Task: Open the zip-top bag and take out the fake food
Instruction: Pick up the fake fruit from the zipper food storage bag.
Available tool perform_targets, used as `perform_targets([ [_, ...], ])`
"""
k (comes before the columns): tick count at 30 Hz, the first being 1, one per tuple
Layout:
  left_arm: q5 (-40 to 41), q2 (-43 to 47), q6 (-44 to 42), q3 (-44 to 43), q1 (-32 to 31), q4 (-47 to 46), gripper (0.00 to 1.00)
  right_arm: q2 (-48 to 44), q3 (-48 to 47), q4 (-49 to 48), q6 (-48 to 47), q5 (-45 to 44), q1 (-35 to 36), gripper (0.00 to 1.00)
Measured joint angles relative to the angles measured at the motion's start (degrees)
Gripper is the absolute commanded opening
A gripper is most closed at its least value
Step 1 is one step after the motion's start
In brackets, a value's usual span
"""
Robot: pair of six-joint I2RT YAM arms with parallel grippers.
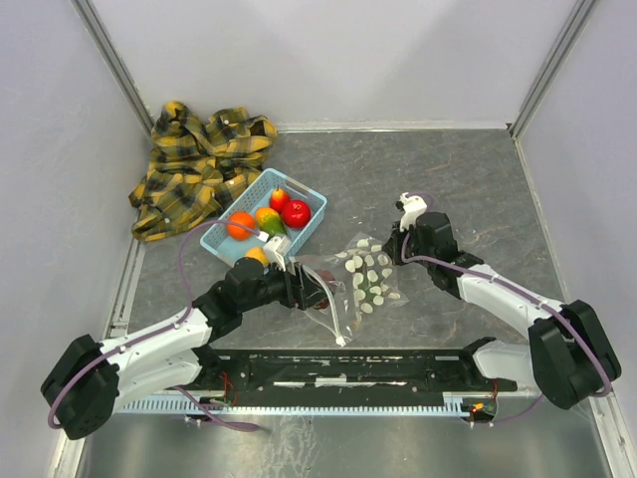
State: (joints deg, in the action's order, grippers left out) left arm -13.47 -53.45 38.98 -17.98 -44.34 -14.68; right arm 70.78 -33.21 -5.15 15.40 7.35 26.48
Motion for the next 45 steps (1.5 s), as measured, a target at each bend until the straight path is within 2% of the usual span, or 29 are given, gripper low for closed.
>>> perform_targets([
  [9,-5.2,-1.3,2.5,0.0,0.4,-6.5,0.38,-1.0,1.9,-3.1,3.3,-0.4,-0.7,0.02],
  [13,-6.3,-1.7,2.7,-0.1,1.1,-5.9,0.38,-1.9,2.8,-3.8,3.9,-1.8,-0.7,0.02],
  [19,-6.1,-0.7,1.4,-1.0,2.6,0.6,0.38,-6.1,4.5,-3.9,4.1,-5.0,-1.3,0.01],
  [34,-4.4,4.5,-5.6,-6.8,4.3,17.0,0.37,-6.3,4.7,-3.8,4.3,-8.1,-2.0,0.03],
  [45,1.4,8.3,-10.6,-13.2,5.6,28.5,0.37,-6.3,4.9,-3.8,4.4,-8.9,-2.4,0.03],
])
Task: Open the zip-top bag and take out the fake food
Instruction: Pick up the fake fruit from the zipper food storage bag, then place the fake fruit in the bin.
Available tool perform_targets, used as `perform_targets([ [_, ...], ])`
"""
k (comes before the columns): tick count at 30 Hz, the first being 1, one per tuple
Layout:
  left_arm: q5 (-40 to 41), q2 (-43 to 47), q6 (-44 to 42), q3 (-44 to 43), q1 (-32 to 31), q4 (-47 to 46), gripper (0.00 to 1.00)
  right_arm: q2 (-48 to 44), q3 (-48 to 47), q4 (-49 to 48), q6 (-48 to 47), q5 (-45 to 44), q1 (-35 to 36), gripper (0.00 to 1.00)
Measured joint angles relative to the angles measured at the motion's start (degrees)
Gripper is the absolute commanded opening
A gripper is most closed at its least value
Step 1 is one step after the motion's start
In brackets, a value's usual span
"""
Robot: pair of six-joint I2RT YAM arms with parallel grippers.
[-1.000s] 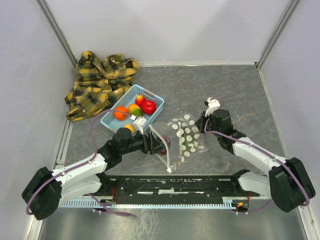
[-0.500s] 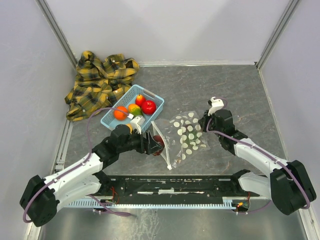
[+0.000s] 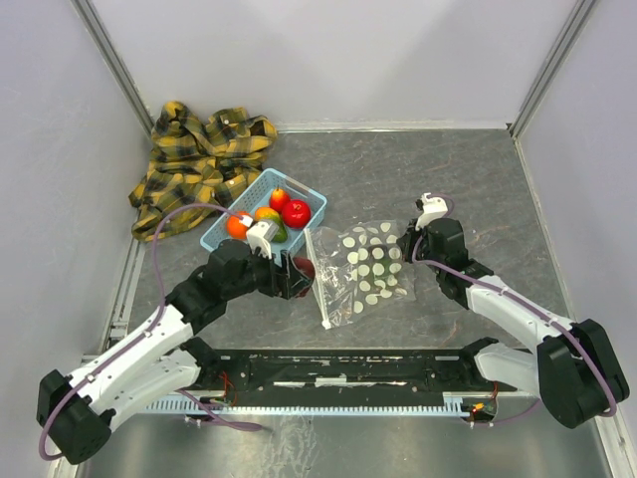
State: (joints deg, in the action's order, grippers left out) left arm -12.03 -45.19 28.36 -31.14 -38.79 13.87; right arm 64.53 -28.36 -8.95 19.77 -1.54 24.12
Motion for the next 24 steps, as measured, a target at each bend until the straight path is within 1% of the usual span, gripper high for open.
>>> perform_targets([
  [6,3.8,0.3,-2.4,-3.5,1.7,3.6,0.37,0.0,0.0,0.0,0.0,0.0,-0.2,0.03],
  [11,6.0,-0.8,-3.4,-5.0,4.1,3.7,0.36,0.0,0.0,0.0,0.0,0.0,-0.3,0.03],
  [21,6.1,-5.8,-3.4,-5.1,13.8,0.5,0.35,0.0,0.1,0.0,0.0,0.1,-0.4,0.04],
  [24,6.5,-7.1,-3.4,-5.1,15.5,-1.3,0.35,0.0,0.1,0.0,0.0,0.2,-0.6,0.05],
])
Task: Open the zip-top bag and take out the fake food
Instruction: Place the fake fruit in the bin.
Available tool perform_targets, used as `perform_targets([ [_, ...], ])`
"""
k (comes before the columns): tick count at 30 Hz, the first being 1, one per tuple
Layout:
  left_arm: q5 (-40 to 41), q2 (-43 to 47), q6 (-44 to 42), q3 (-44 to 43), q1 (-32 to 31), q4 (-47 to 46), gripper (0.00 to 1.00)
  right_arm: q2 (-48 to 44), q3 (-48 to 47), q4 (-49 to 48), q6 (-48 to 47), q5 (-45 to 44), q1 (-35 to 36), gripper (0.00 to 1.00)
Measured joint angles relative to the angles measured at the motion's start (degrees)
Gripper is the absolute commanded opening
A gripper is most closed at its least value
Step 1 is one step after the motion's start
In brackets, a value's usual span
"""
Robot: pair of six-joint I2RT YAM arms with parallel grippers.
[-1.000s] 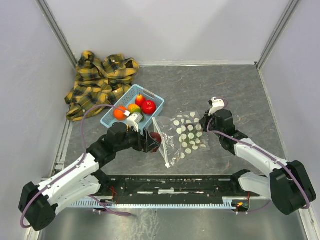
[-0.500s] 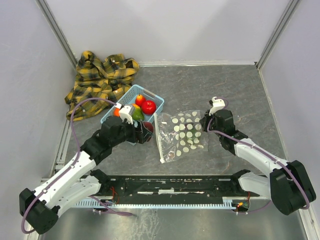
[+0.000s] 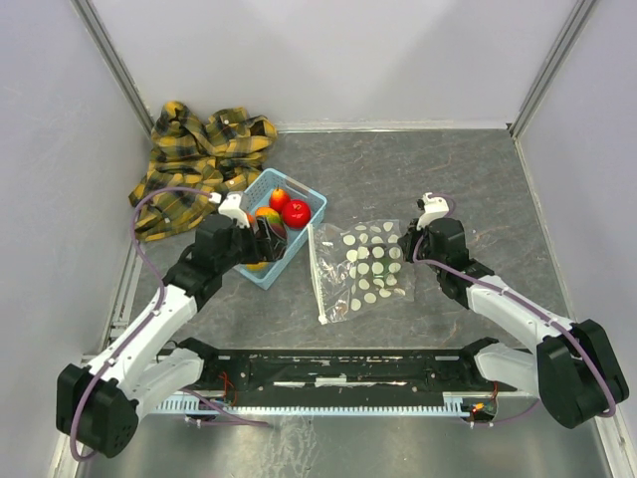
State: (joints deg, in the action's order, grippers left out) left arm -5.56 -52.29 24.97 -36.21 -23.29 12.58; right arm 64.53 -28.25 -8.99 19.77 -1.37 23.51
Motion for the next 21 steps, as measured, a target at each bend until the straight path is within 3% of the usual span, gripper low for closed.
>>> perform_targets([
  [7,3.2,-4.3,0.0,0.0,2.3,-3.1,0.38,0.0,0.0,0.0,0.0,0.1,0.0,0.05],
  [13,7.0,-6.0,0.1,0.0,3.1,-4.2,0.52,0.0,0.1,0.0,0.0,0.3,-0.2,0.06],
  [21,8.6,-8.4,0.9,0.0,3.3,-5.6,0.99,0.0,0.3,-0.1,0.0,0.3,-0.3,0.07],
])
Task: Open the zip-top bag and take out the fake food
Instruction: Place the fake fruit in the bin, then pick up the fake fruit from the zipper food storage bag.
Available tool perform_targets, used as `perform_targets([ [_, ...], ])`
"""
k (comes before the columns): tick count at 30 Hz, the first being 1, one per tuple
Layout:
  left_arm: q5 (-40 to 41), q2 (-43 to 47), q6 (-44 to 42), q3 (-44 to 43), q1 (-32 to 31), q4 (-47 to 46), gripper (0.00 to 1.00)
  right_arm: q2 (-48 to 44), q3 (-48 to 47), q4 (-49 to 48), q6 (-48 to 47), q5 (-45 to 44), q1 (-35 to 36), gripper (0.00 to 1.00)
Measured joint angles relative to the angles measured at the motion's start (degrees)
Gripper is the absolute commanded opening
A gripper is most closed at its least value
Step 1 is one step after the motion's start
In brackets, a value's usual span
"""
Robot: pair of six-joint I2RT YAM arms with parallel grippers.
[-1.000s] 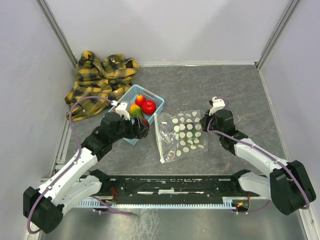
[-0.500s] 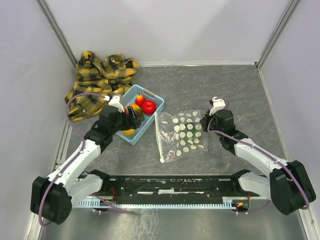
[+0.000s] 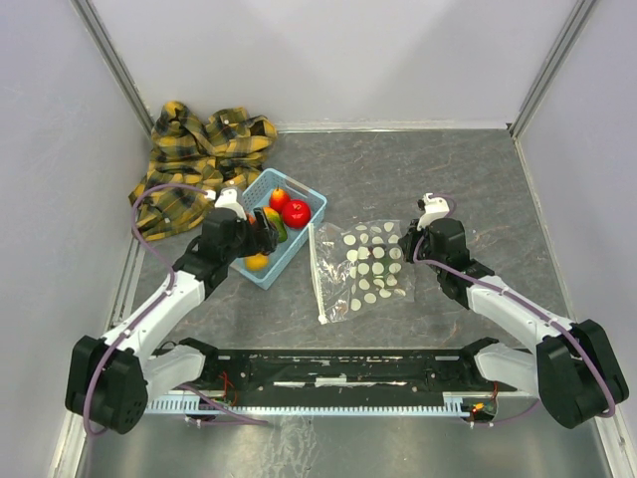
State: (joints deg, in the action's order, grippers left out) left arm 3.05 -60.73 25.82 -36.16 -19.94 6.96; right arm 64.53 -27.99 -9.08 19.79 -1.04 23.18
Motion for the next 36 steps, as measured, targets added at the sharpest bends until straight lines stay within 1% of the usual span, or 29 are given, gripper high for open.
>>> perform_targets([
  [1,0.1,-0.4,0.2,0.0,0.0,0.0,1.00,0.0,0.0,0.0,0.0,0.0,0.0,0.07],
  [6,1.4,-1.6,0.9,0.0,0.0,0.3,0.99,0.0,0.0,0.0,0.1,0.2,0.0,0.08],
  [15,1.2,-0.7,1.3,-0.1,0.0,0.6,0.99,0.0,0.0,0.0,0.2,0.6,-0.1,0.10],
  [19,-1.0,1.1,1.4,0.0,0.0,0.3,1.00,0.0,0.0,-0.1,0.2,0.8,0.0,0.11],
  [23,-5.8,3.8,2.2,1.3,0.0,-1.6,0.96,0.0,0.0,-0.1,0.2,0.9,0.0,0.12],
  [26,-9.8,5.9,3.5,3.2,0.0,-3.4,0.89,0.0,0.0,-0.1,0.2,0.9,0.0,0.12],
  [28,-12.8,7.4,4.5,4.8,0.0,-5.0,0.82,0.0,0.0,-0.1,0.2,0.9,0.0,0.12],
  [31,-17.0,8.9,6.1,6.9,0.0,-7.0,0.70,0.0,0.0,-0.1,0.2,1.0,0.0,0.12],
  [34,-20.9,9.1,7.6,8.1,0.0,-8.5,0.54,0.0,0.0,-0.1,0.2,1.0,-0.1,0.13],
  [36,-23.2,9.1,8.6,8.9,0.0,-9.3,0.45,0.0,0.0,-0.1,0.2,1.0,-0.1,0.13],
])
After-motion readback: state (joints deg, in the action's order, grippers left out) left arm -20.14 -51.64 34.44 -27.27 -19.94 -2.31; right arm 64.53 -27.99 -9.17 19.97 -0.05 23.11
